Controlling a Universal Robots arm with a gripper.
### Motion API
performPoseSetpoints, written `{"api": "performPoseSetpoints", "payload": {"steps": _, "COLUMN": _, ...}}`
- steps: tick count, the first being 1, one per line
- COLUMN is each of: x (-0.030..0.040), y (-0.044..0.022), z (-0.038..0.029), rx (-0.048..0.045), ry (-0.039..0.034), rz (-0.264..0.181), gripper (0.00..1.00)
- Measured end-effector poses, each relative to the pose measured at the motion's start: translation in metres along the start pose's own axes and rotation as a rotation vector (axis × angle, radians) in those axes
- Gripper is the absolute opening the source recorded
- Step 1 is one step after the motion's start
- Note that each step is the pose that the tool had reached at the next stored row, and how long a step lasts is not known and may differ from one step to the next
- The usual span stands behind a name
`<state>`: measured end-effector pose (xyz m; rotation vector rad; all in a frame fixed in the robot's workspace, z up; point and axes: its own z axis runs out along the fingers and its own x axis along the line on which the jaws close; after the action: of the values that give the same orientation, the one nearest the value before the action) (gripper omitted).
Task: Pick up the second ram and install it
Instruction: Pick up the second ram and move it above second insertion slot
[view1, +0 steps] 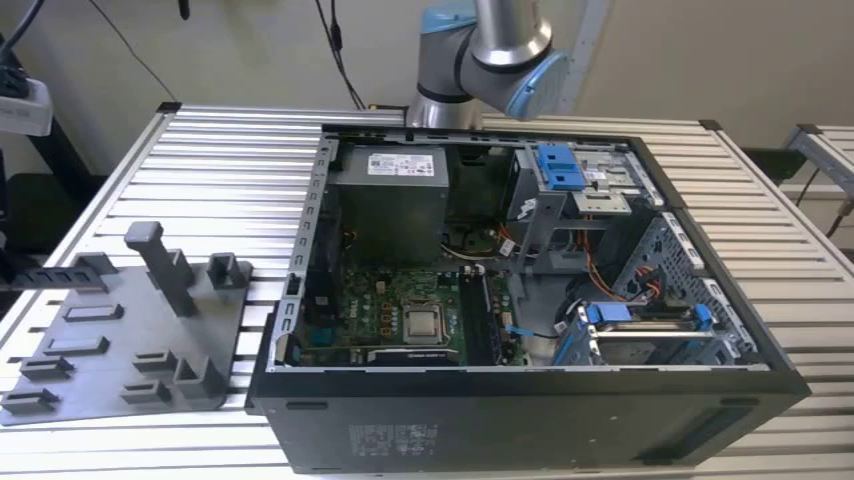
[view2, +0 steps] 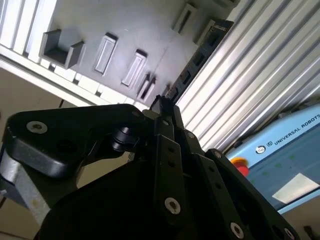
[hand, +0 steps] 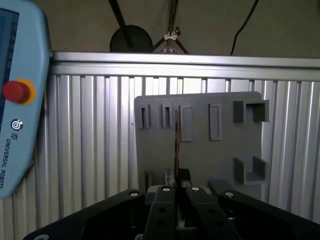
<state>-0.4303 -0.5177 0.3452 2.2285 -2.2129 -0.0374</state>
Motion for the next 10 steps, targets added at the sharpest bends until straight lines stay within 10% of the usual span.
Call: {"api": "performPoseSetpoints", "payload": {"steps": 10, "x": -0.0003, "y": 0.0003, "z": -0.0116, "rx": 0.0000, "ry": 0.0000, "rz": 0.001, "gripper": 0.14}}
